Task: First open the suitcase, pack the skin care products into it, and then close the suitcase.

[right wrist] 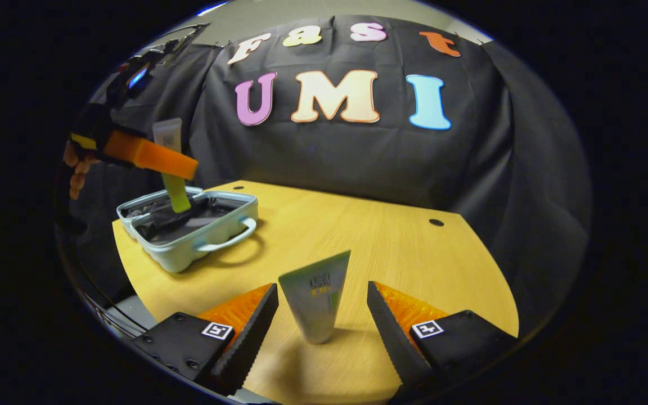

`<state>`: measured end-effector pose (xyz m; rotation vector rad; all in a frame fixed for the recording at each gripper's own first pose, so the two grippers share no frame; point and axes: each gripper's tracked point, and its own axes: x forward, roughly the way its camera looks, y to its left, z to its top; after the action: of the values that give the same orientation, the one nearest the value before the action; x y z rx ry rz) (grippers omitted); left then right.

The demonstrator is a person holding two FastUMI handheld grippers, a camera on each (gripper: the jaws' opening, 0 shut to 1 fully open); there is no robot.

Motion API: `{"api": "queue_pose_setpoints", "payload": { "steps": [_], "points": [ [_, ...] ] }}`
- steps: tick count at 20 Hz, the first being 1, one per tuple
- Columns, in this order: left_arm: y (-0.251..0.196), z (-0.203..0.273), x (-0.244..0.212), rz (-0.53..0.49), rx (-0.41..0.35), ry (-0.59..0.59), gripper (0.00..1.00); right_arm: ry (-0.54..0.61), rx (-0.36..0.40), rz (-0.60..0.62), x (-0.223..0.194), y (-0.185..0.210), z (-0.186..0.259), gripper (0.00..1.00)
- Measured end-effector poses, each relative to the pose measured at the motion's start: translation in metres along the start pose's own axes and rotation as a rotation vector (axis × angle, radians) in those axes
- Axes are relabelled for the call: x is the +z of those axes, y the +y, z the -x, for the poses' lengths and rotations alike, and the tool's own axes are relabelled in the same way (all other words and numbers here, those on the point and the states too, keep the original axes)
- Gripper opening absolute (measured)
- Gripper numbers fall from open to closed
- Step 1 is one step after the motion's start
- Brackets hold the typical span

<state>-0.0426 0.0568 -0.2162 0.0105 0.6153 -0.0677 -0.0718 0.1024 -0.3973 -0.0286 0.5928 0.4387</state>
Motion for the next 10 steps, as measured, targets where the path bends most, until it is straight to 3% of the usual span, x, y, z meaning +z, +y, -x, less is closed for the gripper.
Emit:
{"api": "queue_pose_setpoints", "payload": {
  "steps": [2,4,5,7,10],
  "points": [
    [0.01,0.009,-0.004,0.016,0.036,-0.002,0.01,0.031,0.019,0.004,-0.008,0.003,-0.009,0.99],
    [0.023,0.016,-0.006,0.028,0.074,-0.003,0.01,0.031,0.03,-0.009,-0.01,0.003,-0.017,0.86],
    [0.031,0.02,-0.008,0.029,0.096,-0.005,0.0,0.029,0.026,-0.018,-0.007,0.002,-0.016,0.66],
    [0.043,0.022,-0.014,0.041,0.128,0.001,0.01,0.038,0.045,-0.028,-0.008,0.002,-0.023,0.51],
    [0.058,0.024,-0.024,0.078,0.169,0.023,0.01,0.076,0.088,-0.049,-0.002,0.01,-0.029,0.41]
  ]
}}
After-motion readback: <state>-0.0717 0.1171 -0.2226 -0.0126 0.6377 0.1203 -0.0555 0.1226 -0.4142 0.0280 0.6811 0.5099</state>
